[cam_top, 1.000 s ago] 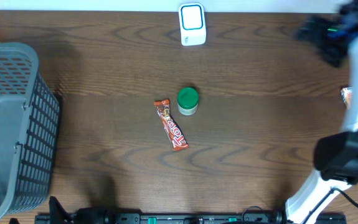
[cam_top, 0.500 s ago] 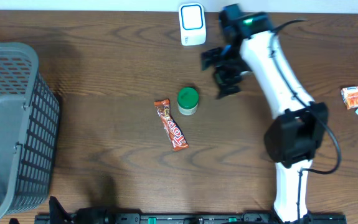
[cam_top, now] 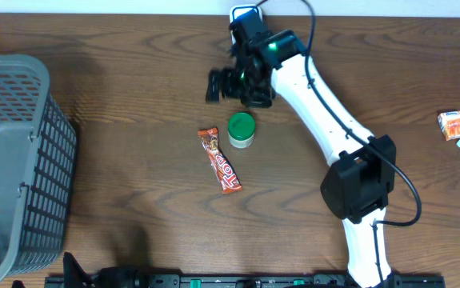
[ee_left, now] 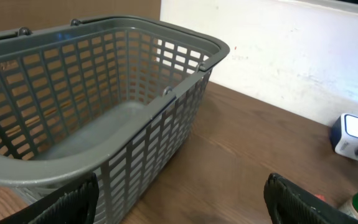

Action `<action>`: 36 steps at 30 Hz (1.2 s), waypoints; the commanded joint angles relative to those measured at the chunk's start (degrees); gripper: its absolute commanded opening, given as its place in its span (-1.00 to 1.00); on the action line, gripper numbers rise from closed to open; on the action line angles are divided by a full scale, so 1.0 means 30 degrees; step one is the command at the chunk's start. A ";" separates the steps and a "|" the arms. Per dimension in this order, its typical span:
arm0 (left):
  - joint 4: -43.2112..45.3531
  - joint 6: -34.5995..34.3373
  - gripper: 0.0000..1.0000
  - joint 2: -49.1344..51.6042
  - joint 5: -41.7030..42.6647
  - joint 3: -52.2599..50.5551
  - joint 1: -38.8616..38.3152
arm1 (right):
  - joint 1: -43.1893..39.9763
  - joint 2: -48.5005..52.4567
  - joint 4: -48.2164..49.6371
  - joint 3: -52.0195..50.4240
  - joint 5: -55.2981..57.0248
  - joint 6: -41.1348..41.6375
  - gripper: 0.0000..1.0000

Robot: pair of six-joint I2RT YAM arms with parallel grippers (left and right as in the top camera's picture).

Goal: Scan the item barcode
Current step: 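Reach the right gripper over the green-lidded jar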

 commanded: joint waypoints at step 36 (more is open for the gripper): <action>0.0073 -0.0022 0.70 -0.0022 0.0248 -0.0022 -0.0080 | 0.0780 0.4466 -0.2055 0.0080 0.7570 -1.0710 0.04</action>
